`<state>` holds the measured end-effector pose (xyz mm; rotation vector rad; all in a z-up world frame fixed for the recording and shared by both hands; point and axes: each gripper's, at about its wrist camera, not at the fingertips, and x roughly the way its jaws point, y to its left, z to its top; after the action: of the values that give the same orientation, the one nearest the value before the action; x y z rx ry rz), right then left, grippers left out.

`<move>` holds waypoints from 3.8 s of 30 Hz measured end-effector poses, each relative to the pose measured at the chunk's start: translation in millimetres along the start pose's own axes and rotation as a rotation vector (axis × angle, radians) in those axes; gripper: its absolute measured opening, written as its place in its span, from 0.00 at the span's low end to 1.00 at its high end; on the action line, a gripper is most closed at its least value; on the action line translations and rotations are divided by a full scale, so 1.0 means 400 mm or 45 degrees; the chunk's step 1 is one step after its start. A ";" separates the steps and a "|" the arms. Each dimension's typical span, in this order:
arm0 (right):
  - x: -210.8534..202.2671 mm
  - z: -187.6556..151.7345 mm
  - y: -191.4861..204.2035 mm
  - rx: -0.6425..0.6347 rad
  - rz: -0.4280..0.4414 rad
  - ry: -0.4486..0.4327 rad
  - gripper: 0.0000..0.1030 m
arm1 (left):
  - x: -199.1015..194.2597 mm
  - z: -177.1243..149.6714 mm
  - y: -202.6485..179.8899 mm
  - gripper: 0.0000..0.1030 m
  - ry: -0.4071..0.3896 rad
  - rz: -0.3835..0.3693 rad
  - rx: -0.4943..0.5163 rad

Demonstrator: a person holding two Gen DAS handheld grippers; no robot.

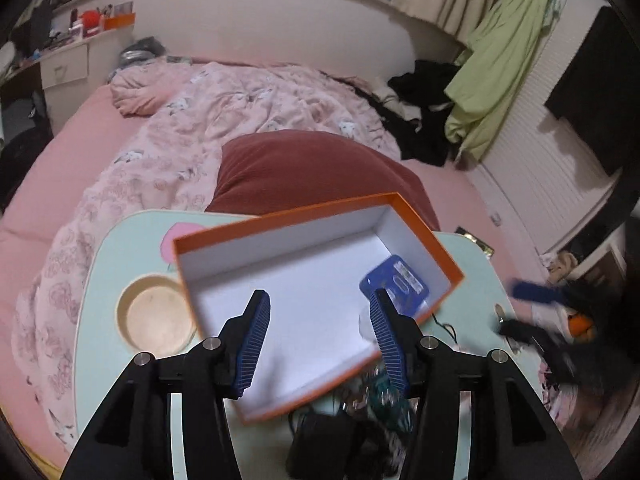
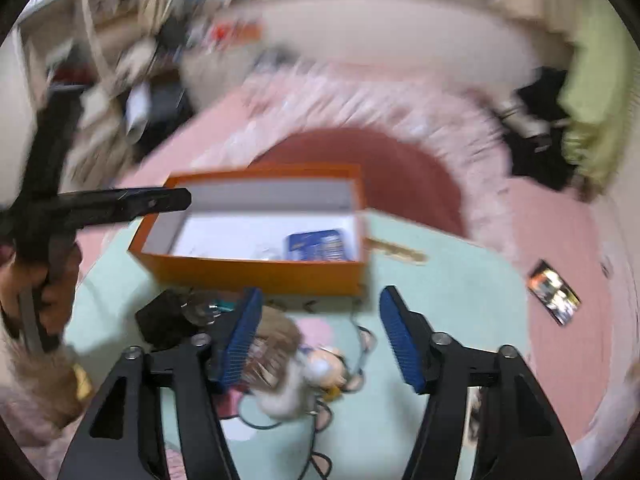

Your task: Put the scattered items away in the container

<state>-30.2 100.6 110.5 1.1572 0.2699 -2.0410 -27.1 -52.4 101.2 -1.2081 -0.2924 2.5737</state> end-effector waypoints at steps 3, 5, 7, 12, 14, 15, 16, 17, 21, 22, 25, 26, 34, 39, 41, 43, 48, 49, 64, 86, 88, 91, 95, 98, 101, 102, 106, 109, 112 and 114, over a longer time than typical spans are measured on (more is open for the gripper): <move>0.112 0.103 0.038 -0.068 0.009 0.234 0.44 | -0.018 -0.030 0.028 0.56 -0.066 0.032 -0.019; 0.175 0.140 0.071 -0.128 -0.054 0.329 0.44 | -0.020 -0.048 0.057 0.57 -0.103 0.016 -0.064; 0.229 0.167 0.086 -0.168 -0.105 0.398 0.44 | -0.018 -0.057 0.088 0.57 -0.143 -0.040 -0.111; 0.334 0.213 0.054 -0.131 -0.286 0.537 0.42 | -0.014 -0.068 0.113 0.57 -0.200 -0.119 -0.149; 0.349 0.216 0.023 -0.080 -0.312 0.576 0.42 | -0.005 -0.073 0.110 0.57 -0.194 -0.131 -0.143; 0.347 0.219 0.014 -0.047 -0.294 0.575 0.42 | 0.002 -0.075 0.107 0.57 -0.189 -0.140 -0.142; 0.343 0.220 0.002 0.000 -0.248 0.578 0.42 | 0.010 -0.076 0.104 0.57 -0.185 -0.148 -0.139; 0.344 0.219 -0.010 0.056 -0.166 0.589 0.42 | 0.017 -0.077 0.099 0.56 -0.184 -0.145 -0.134; 0.338 0.216 -0.005 0.071 -0.091 0.596 0.52 | 0.024 -0.078 0.072 0.57 -0.215 -0.097 -0.082; 0.336 0.213 0.003 0.058 -0.094 0.597 0.56 | 0.025 -0.077 0.072 0.57 -0.219 -0.111 -0.087; 0.332 0.210 0.029 0.010 -0.059 0.594 0.61 | 0.035 -0.079 0.076 0.56 -0.198 -0.167 -0.107; 0.331 0.209 0.039 -0.013 -0.064 0.592 0.61 | 0.035 -0.081 0.075 0.56 -0.199 -0.168 -0.106; 0.269 0.209 0.039 0.001 -0.017 0.532 0.60 | 0.025 -0.091 0.085 0.56 -0.223 -0.213 -0.136; 0.290 0.200 0.031 -0.074 -0.254 0.590 0.67 | 0.023 -0.093 0.084 0.56 -0.225 -0.213 -0.132; 0.300 0.208 0.011 -0.011 -0.202 0.599 0.73 | 0.022 -0.094 0.084 0.56 -0.228 -0.220 -0.129; 0.324 0.207 0.010 0.034 -0.118 0.639 0.75 | 0.022 -0.094 0.082 0.56 -0.225 -0.232 -0.131; 0.354 0.196 0.073 -0.058 -0.152 0.669 0.65 | 0.020 -0.096 0.083 0.56 -0.229 -0.209 -0.131; 0.350 0.198 0.073 -0.036 -0.129 0.664 0.65 | 0.018 -0.094 0.085 0.56 -0.227 -0.212 -0.135; -0.047 0.095 0.023 0.183 0.051 0.024 0.65 | 0.019 0.033 -0.013 0.56 0.090 -0.190 0.032; 0.042 -0.253 0.036 0.206 0.019 0.065 0.65 | 0.321 0.047 -0.053 0.23 0.681 -0.205 -0.100; 0.054 -0.253 0.038 0.214 -0.001 0.053 0.65 | 0.336 0.042 -0.024 0.23 0.683 -0.264 -0.172; 0.064 -0.254 0.039 0.240 0.003 0.020 0.65 | 0.330 0.046 0.005 0.22 0.654 -0.306 -0.224; 0.044 -0.251 0.029 0.288 0.040 -0.060 0.65 | 0.258 0.080 0.025 0.22 0.529 -0.395 -0.253; 0.004 -0.252 0.023 0.325 0.042 -0.172 0.65 | 0.134 0.113 0.021 0.22 0.366 -0.434 -0.197; -0.033 -0.251 0.007 0.373 0.058 -0.273 0.66 | -0.002 0.110 0.022 0.22 0.218 -0.466 -0.130; -0.039 -0.250 0.001 0.386 0.068 -0.290 0.66 | -0.050 0.092 0.023 0.23 0.172 -0.467 -0.100; -0.045 -0.250 -0.029 0.462 0.102 -0.301 0.66 | -0.115 -0.008 0.033 0.23 0.114 -0.370 -0.027; -0.032 -0.250 -0.048 0.515 0.131 -0.281 0.66 | -0.084 -0.105 0.066 0.23 0.177 -0.339 -0.060; -0.017 -0.263 -0.048 0.537 0.188 -0.268 0.66 | -0.047 -0.184 0.064 0.23 0.247 -0.397 -0.111; -0.010 -0.265 -0.033 0.509 0.207 -0.244 0.66 | -0.046 -0.230 0.036 0.23 0.268 -0.431 -0.085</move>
<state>29.8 166.1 51.2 1.1591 -0.3311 -2.0954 52.9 -66.2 52.3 -1.3122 -0.4929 2.1461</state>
